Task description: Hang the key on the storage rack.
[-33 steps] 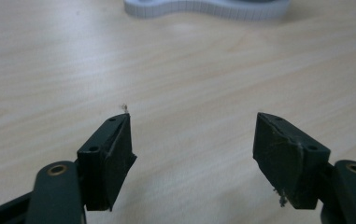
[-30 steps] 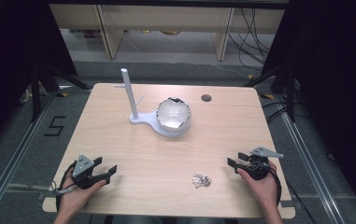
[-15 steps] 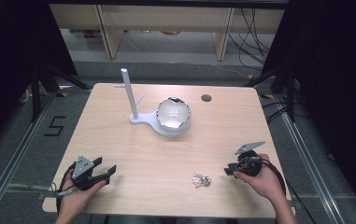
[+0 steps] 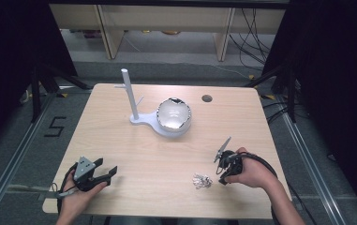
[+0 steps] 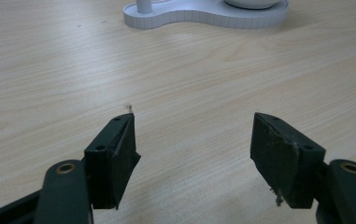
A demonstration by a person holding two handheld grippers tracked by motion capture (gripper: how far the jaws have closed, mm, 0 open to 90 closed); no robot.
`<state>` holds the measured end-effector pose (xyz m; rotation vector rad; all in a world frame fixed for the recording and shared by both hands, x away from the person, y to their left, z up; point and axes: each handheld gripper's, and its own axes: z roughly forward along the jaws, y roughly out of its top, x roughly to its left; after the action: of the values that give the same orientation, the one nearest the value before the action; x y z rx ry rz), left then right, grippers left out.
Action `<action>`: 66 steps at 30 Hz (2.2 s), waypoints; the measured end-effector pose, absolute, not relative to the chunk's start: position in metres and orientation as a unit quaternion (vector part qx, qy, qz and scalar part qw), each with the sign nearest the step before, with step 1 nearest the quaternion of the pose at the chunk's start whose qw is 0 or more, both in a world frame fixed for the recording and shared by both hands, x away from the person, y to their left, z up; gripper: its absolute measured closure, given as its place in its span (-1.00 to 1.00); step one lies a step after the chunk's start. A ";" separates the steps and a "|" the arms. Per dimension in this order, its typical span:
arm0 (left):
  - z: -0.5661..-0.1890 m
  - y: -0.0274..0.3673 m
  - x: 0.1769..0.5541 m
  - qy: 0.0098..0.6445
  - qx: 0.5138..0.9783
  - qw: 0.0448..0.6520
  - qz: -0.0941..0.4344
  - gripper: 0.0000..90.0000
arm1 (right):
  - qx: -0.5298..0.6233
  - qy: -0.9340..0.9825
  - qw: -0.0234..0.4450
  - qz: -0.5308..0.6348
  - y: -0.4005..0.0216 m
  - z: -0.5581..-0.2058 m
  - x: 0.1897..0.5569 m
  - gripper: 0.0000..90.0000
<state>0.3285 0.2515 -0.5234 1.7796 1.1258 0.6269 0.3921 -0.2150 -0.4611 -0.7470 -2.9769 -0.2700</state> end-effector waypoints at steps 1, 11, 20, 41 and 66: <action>-0.523 0.251 0.329 0.456 0.721 0.455 0.254 -0.31 | -0.242 -0.966 0.030 -0.088 -0.215 -0.461 0.392 0.73; -0.523 0.251 0.328 0.458 0.722 0.452 0.254 -0.31 | -0.214 -0.973 0.032 -0.081 -0.189 -0.461 0.390 0.64; -0.523 0.250 0.328 0.457 0.723 0.452 0.255 -0.31 | -0.208 -0.975 0.039 -0.064 -0.179 -0.466 0.393 0.64; -0.524 0.249 0.328 0.451 0.727 0.450 0.256 -0.30 | -0.216 -0.974 0.049 -0.056 -0.181 -0.464 0.399 1.00; -0.523 0.244 0.328 0.445 0.727 0.460 0.249 -0.29 | -0.234 -0.968 0.004 -0.096 -0.187 -0.415 0.407 1.00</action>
<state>0.3278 0.2439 -0.5232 1.7904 1.0958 0.6126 0.4074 -0.1867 -0.4152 -0.7328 -3.0311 -0.3001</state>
